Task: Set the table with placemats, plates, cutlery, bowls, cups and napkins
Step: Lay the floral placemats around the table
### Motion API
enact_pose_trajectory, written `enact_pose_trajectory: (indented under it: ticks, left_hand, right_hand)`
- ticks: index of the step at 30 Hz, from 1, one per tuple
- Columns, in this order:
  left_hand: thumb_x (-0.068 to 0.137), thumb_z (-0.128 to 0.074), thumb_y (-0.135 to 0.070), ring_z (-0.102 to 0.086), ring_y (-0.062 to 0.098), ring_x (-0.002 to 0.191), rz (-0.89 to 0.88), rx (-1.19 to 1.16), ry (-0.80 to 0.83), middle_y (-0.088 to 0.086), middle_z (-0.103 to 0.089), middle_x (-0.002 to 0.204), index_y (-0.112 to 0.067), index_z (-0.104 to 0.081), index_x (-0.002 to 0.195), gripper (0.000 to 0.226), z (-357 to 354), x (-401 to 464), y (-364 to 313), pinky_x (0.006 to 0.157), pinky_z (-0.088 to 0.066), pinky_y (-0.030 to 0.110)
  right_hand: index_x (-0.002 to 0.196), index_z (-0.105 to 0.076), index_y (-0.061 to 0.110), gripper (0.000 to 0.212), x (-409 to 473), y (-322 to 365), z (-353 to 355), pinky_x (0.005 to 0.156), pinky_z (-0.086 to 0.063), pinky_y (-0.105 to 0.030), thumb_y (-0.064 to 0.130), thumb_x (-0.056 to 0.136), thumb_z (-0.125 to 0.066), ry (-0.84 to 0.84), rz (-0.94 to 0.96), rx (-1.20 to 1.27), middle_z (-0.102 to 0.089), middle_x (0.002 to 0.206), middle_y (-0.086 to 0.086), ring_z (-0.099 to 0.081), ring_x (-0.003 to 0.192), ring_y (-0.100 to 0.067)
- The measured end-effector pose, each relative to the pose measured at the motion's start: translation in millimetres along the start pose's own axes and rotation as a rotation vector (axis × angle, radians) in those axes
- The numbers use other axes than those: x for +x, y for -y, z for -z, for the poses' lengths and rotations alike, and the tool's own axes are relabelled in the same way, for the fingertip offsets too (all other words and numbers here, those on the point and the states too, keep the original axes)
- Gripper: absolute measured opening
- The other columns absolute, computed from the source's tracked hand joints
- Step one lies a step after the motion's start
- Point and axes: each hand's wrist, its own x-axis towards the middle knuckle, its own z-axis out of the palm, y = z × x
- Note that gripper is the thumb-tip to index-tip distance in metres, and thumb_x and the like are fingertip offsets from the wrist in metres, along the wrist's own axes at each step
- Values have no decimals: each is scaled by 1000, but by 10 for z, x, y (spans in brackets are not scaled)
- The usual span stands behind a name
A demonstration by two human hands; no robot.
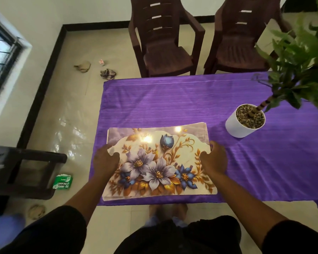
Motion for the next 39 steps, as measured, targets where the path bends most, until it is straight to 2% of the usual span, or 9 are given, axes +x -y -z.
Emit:
enact_pose_trajectory:
  ticks: [6, 10, 14, 17, 21, 25, 29, 35, 39]
  left_hand:
    - [75, -77, -22, -65, 32, 83, 298, -347, -9, 9, -69, 86, -12, -74, 94, 22, 60, 158, 68, 78, -52, 41]
    - [79, -78, -15, -66, 30, 94, 249, -300, 83, 9, -70, 117, -14, -68, 109, 32, -24, 117, 133, 78, -49, 34]
    - [84, -72, -17, -63, 33, 112, 84, -51, 94, 7, -66, 124, -15, -63, 121, 38, -110, 72, 118, 100, -49, 45]
    - [83, -72, -17, -61, 34, 114, 4, 51, 59, 9, -68, 118, -12, -66, 115, 33, -188, 23, 100, 103, -47, 47]
    - [97, -61, -25, -54, 37, 129, 16, 126, -13, 14, -66, 132, -16, -69, 124, 30, -264, 17, 103, 112, -39, 50]
    - [98, -53, -19, -59, 40, 122, 206, -95, -145, 17, -63, 129, -11, -62, 126, 31, -158, 173, 94, 102, -44, 45]
    - [89, -69, -26, -68, 37, 108, 337, -259, -119, 14, -74, 112, -15, -75, 116, 30, -42, 350, 123, 98, -54, 40]
    - [86, -79, -32, -71, 33, 102, 310, -190, -87, 10, -77, 107, -18, -80, 111, 29, -8, 333, 150, 101, -55, 42]
    - [87, -75, -29, -70, 36, 101, 287, -122, -150, 10, -76, 106, -21, -77, 108, 23, 65, 330, 145, 99, -56, 46]
  right_hand:
    - [119, -64, 11, 41, 158, 20, 17, 88, -58, -47, 17, 80, -72, 174, -207, 152, -70, 116, -11, -67, 104, -33]
    - [128, -51, 13, 52, 112, 24, -20, 89, -55, -45, 20, 82, -74, 135, -188, -59, -61, 126, -13, -60, 115, -37]
    - [131, -44, 11, 60, 114, 21, -36, 89, -52, -47, 20, 81, -75, 96, -165, -127, -57, 132, -18, -56, 121, -41]
    - [133, -41, 8, 61, 172, -16, 40, 81, -51, -42, 18, 81, -72, 113, -186, -72, -60, 129, -19, -61, 115, -43]
    - [134, -45, 10, 60, 256, -124, 225, 88, -54, -47, 20, 80, -70, 131, -237, -28, -62, 128, -18, -61, 114, -43]
    - [128, -47, 11, 54, 265, -214, 314, 92, -55, -51, 13, 80, -71, 157, -240, 58, -61, 126, -16, -60, 114, -41]
    - [125, -52, 11, 51, 273, -309, 345, 88, -57, -47, 7, 80, -76, 189, -249, 155, -64, 124, -13, -63, 109, -34]
    - [126, -58, 14, 52, 227, -348, 331, 93, -55, -48, 13, 79, -79, 132, -194, 89, -65, 125, -11, -63, 112, -33]
    - [116, -61, 16, 44, 214, -256, 258, 85, -55, -42, 15, 77, -81, 145, -164, 101, -68, 119, -9, -64, 103, -30]
